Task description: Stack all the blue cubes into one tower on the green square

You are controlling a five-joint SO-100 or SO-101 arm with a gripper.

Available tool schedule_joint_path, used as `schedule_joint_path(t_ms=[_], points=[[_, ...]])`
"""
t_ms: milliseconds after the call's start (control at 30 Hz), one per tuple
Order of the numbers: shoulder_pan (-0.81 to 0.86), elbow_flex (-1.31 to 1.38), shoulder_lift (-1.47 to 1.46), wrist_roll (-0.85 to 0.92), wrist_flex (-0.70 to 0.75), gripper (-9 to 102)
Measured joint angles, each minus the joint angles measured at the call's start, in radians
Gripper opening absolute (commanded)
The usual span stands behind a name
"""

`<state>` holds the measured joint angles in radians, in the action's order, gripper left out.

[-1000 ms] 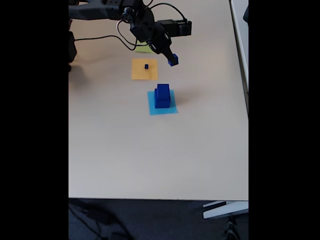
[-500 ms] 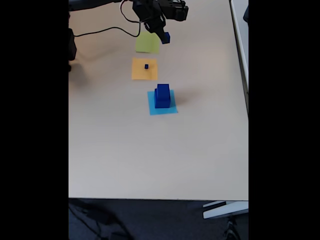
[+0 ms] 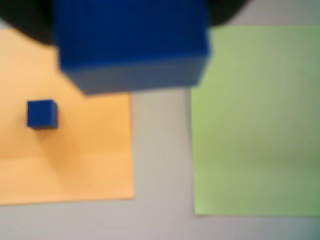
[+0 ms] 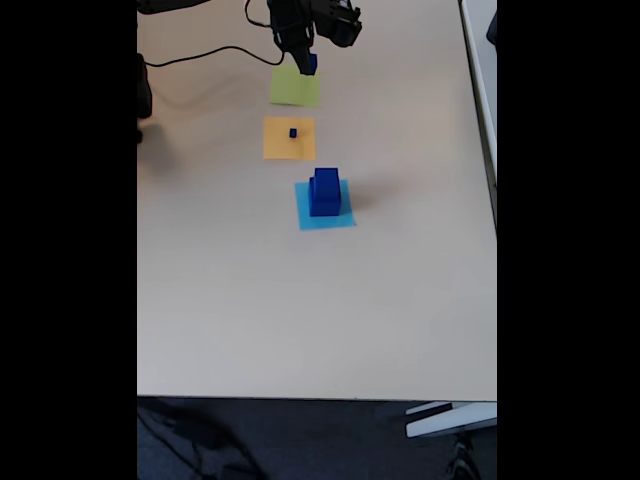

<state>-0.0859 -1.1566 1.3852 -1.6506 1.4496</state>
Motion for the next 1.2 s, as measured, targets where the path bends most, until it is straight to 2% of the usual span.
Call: schedule_joint_path(t_ms=[233, 600, 833, 1067, 1200], points=[[-0.061, 0.0, -0.046, -0.086, -0.002, 0], [-0.135, -0.002, -0.135, -0.181, -0.086, 0], [-0.181, -0.169, -0.143, -0.293, -0.265, 0], [-0.192, -0.308, -0.143, -0.301, -0.457, 0], [-0.19, -0.311, -0.17, -0.307, -0.505, 0]])
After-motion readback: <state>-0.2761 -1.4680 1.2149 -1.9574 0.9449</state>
